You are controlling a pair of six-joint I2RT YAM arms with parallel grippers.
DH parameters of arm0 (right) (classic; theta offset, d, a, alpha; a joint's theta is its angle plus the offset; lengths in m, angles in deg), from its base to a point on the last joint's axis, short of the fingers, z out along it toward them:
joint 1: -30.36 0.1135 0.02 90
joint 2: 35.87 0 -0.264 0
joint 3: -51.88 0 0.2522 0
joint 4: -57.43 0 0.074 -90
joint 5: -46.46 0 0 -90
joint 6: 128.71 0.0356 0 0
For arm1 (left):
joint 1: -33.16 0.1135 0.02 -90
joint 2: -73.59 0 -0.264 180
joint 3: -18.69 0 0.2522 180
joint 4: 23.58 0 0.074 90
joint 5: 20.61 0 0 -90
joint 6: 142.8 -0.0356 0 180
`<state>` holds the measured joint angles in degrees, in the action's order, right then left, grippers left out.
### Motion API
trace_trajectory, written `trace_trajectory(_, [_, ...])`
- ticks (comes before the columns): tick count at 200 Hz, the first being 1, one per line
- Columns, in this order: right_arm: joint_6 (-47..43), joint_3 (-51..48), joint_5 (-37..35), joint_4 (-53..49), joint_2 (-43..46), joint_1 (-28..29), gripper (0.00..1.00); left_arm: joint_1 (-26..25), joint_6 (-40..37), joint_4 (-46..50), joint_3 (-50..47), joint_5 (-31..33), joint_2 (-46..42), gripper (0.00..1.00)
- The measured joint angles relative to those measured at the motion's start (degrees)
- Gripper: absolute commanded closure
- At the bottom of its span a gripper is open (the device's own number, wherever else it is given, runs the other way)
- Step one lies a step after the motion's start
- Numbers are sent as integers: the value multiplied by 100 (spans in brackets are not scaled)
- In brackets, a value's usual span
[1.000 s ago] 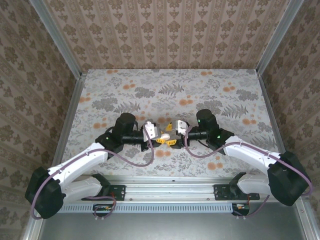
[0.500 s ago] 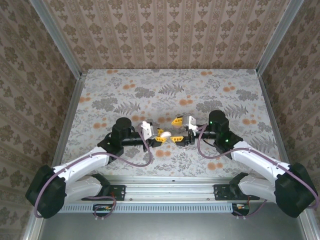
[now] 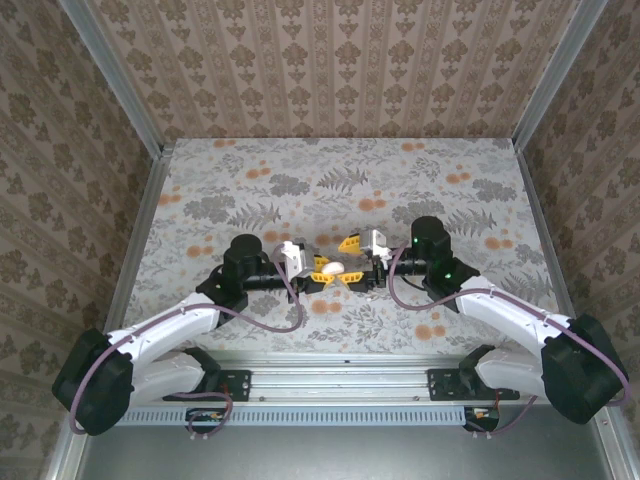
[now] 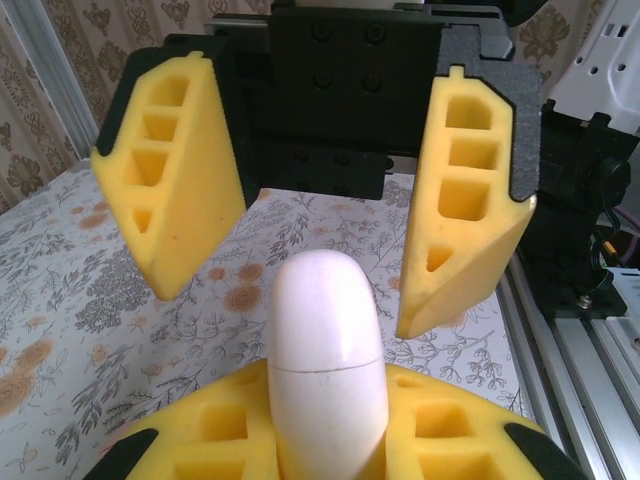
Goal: Insert the wireless bluetooth earbuds into the charging case
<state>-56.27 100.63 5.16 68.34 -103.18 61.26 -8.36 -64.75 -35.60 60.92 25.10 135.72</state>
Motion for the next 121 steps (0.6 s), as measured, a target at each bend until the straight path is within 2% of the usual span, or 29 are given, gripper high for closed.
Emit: trace_trajectory(121, [0,107,-365,-26,-105,-24,40,48,0,39,0,138,2,90])
